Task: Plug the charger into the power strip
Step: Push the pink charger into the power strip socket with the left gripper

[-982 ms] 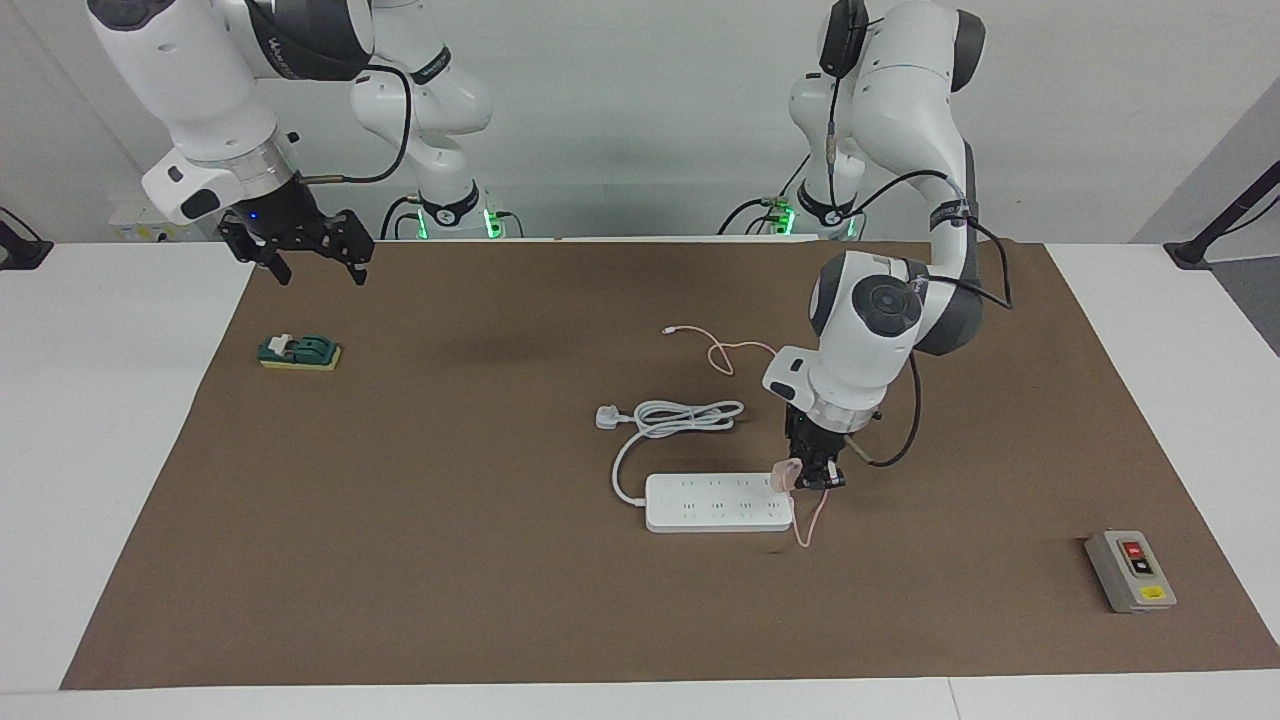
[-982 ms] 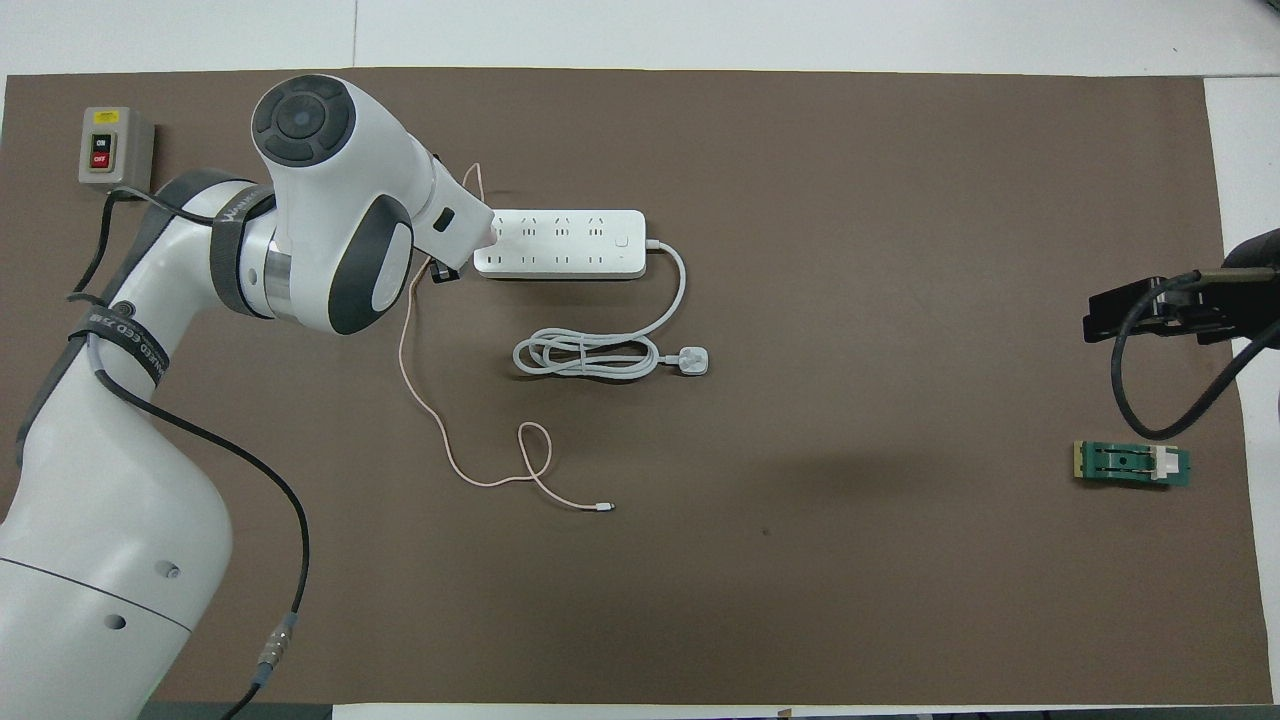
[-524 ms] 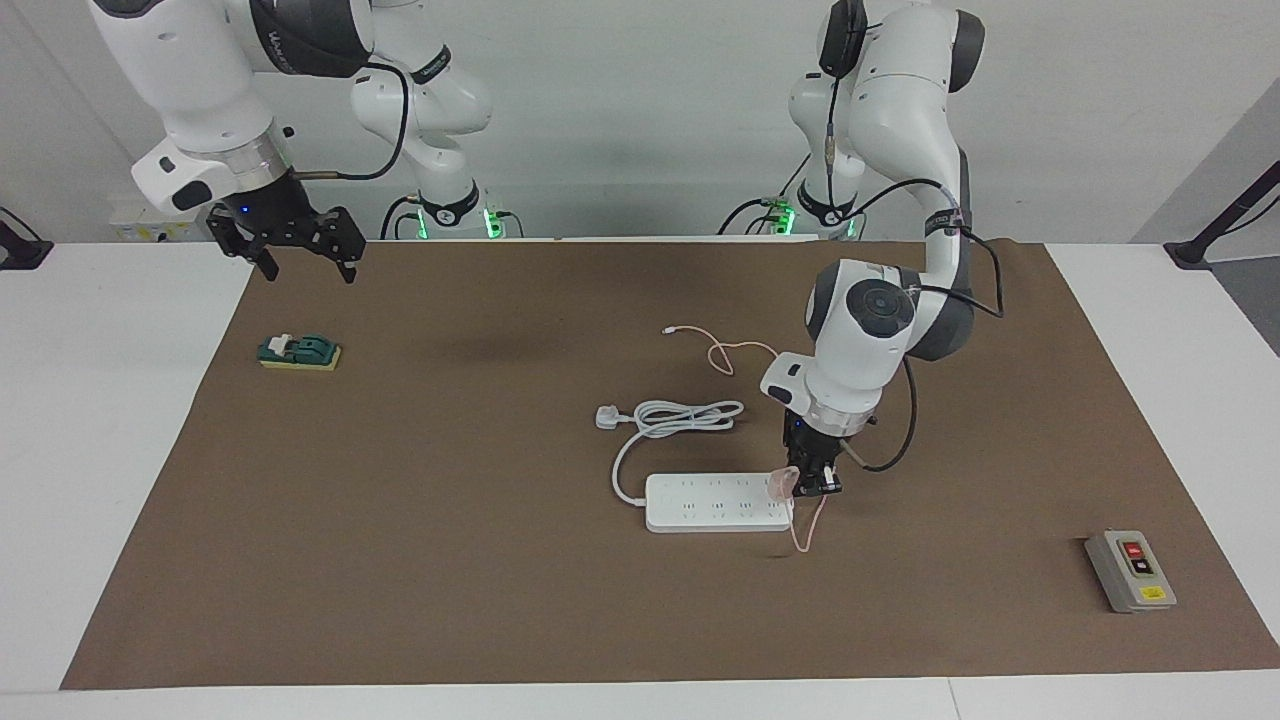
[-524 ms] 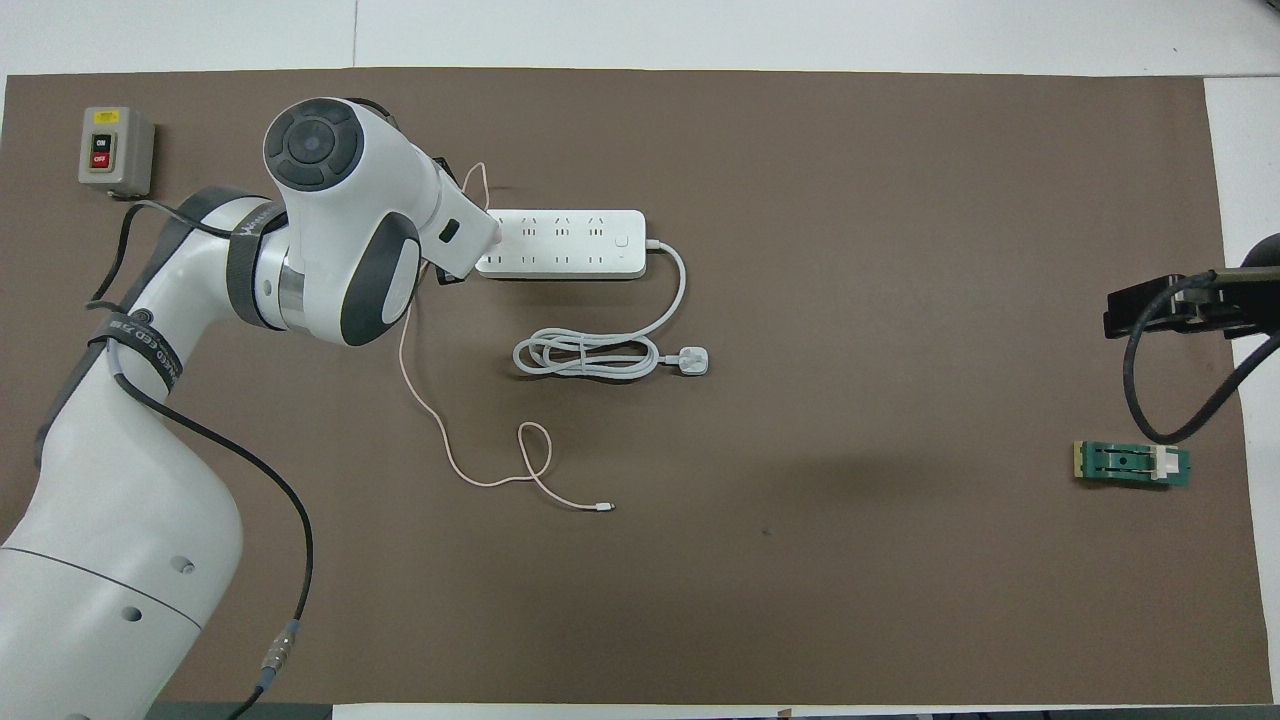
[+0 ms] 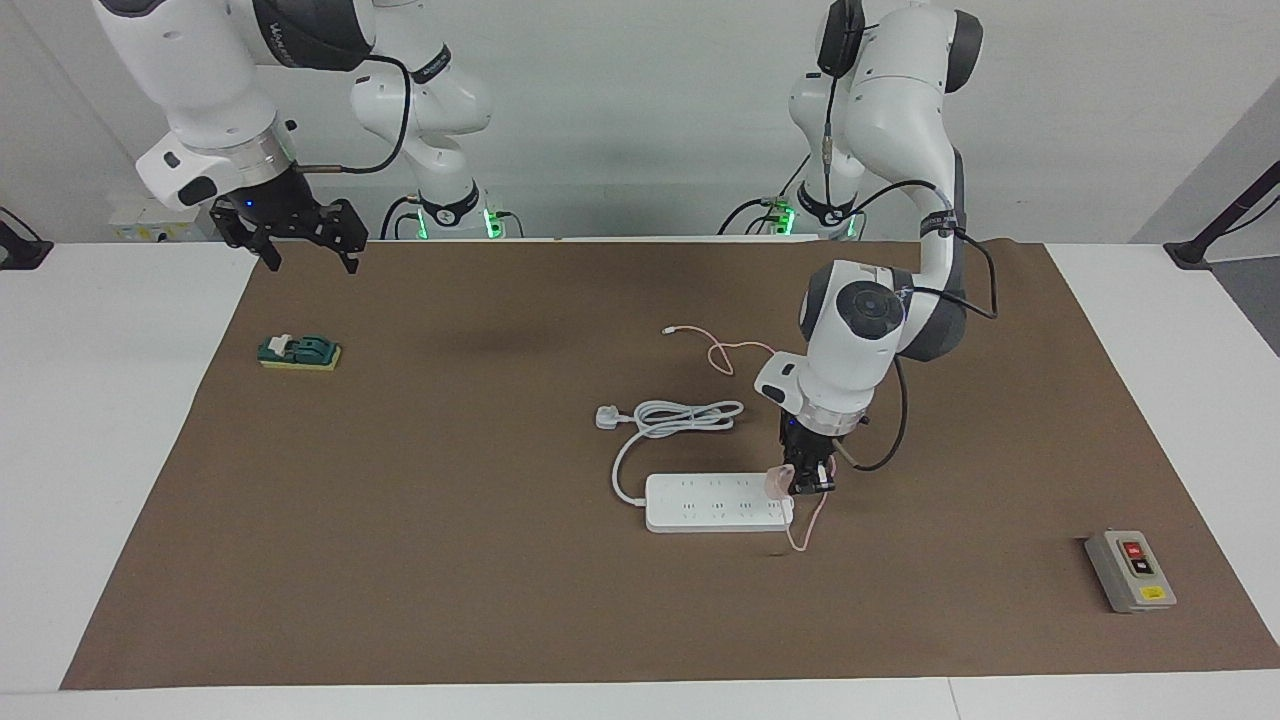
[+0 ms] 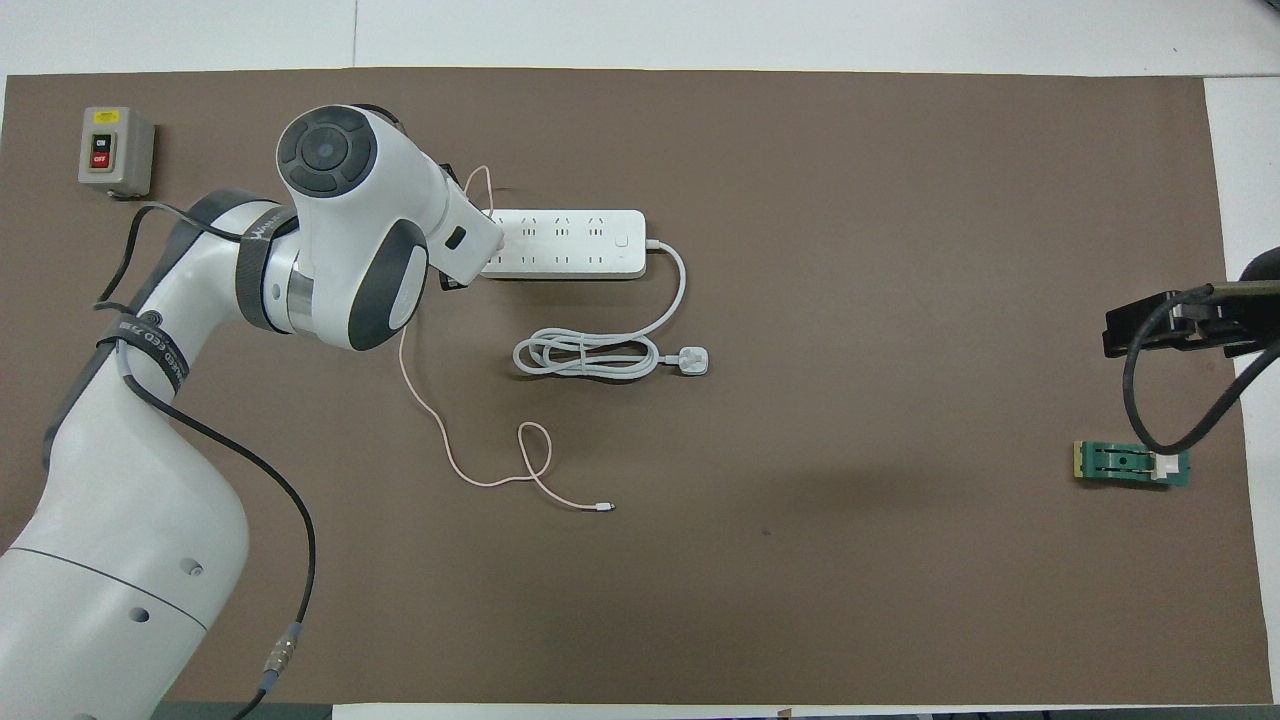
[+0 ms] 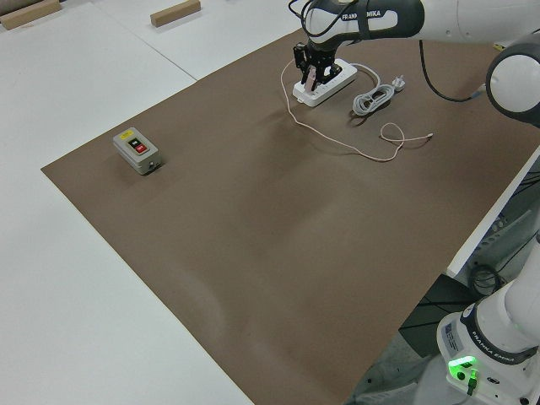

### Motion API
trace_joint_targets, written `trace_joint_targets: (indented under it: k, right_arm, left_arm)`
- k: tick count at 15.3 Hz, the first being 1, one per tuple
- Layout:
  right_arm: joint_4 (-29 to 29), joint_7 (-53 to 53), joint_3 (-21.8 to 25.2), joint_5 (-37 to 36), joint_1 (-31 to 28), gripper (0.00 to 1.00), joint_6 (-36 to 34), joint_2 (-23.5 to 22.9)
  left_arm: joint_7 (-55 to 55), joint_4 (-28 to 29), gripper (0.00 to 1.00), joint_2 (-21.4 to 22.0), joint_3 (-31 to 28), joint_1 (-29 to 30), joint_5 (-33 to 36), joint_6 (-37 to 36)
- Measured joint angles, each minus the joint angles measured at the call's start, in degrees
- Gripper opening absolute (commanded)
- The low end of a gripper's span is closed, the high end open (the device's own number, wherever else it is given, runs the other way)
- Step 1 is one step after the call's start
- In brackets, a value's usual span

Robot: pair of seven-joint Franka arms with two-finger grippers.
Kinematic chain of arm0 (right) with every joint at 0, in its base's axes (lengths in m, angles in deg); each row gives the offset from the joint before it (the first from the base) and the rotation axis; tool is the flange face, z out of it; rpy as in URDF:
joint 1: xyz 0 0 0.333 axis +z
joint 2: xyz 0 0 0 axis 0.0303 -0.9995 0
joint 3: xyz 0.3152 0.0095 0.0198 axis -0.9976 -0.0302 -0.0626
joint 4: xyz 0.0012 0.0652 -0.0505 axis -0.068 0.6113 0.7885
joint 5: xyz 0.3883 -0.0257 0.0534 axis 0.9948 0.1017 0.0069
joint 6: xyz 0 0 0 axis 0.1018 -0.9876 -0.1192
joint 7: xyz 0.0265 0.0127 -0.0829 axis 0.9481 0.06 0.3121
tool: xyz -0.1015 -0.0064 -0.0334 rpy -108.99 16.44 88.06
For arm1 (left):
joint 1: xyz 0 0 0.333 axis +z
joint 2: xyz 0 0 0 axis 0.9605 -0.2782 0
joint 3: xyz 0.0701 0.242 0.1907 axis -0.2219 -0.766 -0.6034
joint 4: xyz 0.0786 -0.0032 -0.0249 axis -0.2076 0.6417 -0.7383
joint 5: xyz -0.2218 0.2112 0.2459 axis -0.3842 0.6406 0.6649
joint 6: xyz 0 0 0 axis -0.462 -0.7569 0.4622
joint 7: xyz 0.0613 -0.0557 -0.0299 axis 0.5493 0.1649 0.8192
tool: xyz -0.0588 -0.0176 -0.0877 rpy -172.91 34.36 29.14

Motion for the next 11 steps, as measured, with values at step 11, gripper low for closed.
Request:
trace_joint_targets:
  k: [11]
  right_arm:
    - [0.00,0.00,-0.07,0.00,0.03,1.00,-0.13,0.05]
  left_arm:
    - [-0.04,1.22,0.00,0.86,0.05,-0.38,0.04,-0.32]
